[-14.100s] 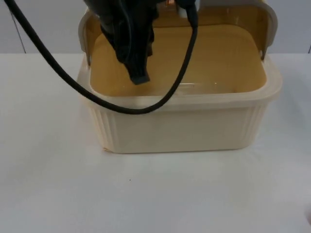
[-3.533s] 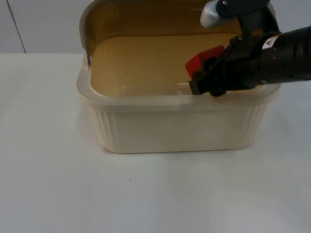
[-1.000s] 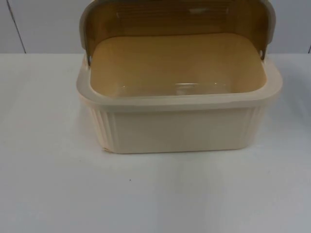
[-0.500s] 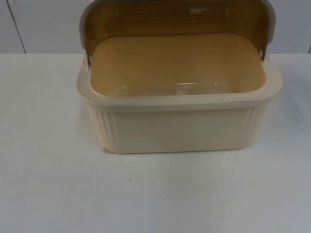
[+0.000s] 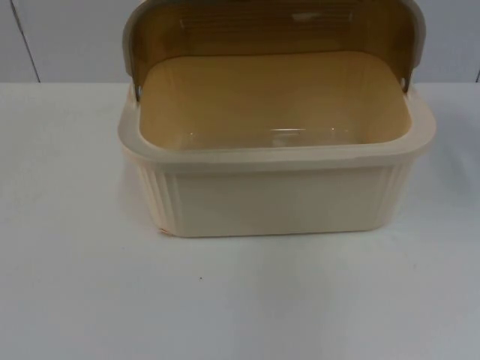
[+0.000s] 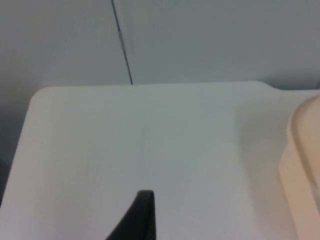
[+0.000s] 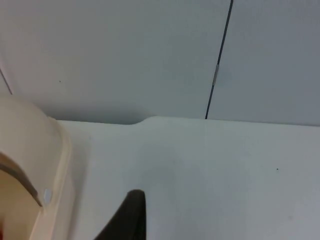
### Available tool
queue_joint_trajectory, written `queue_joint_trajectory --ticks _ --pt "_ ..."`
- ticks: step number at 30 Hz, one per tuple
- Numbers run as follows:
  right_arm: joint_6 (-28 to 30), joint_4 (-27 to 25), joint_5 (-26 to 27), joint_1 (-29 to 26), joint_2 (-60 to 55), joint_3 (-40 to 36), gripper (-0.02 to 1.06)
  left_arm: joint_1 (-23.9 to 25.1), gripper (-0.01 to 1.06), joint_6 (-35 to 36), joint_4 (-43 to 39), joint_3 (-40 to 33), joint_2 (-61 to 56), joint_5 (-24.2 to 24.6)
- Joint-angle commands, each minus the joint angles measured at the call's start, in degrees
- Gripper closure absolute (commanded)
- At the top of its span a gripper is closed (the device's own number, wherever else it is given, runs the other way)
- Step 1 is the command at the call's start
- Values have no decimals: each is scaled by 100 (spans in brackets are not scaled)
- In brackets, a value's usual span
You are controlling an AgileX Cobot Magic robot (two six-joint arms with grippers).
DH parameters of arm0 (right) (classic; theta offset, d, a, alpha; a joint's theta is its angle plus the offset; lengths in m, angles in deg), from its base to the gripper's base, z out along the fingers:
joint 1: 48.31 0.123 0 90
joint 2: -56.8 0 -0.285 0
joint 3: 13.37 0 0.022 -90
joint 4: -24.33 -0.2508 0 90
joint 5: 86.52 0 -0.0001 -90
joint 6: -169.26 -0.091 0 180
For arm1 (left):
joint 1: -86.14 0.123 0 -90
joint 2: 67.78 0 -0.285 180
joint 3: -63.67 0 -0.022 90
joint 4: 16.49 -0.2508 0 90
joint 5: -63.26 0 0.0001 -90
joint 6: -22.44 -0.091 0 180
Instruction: Open the box lid with the left hand, place the block into the box with the right hand, then close the box lid with the left hand.
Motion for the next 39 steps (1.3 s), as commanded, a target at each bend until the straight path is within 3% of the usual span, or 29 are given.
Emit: queue_joint_trajectory --ticks 1,6,11,22,27,29,33,37,39 --pt "-2 28 37 -38 65 1 0 -15 0 71 -245 -38 -29 81" --pt "-2 28 75 -38 65 1 0 -15 0 237 -466 -38 -29 145" --pt "-2 28 128 -38 65 1 0 -15 0 255 -525 -38 -29 -502" --pt "-2 28 139 -38 65 1 0 -45 0 140 -490 199 603 -896" --pt "-2 28 139 -38 65 1 0 -375 0 -828 -196 886 1142 -825" --pt "-2 28 125 -38 65 1 0 -645 0 -1410 94 1496 1575 -763" --pt "-2 28 125 -38 65 1 0 -933 0 -1705 66 2197 2129 -763" --pt "-2 28 125 -38 65 1 0 -1334 0 -3031 66 3016 2814 -763" --pt "-2 28 125 -38 65 1 0 -1426 0 -3368 66 3180 2943 -763"
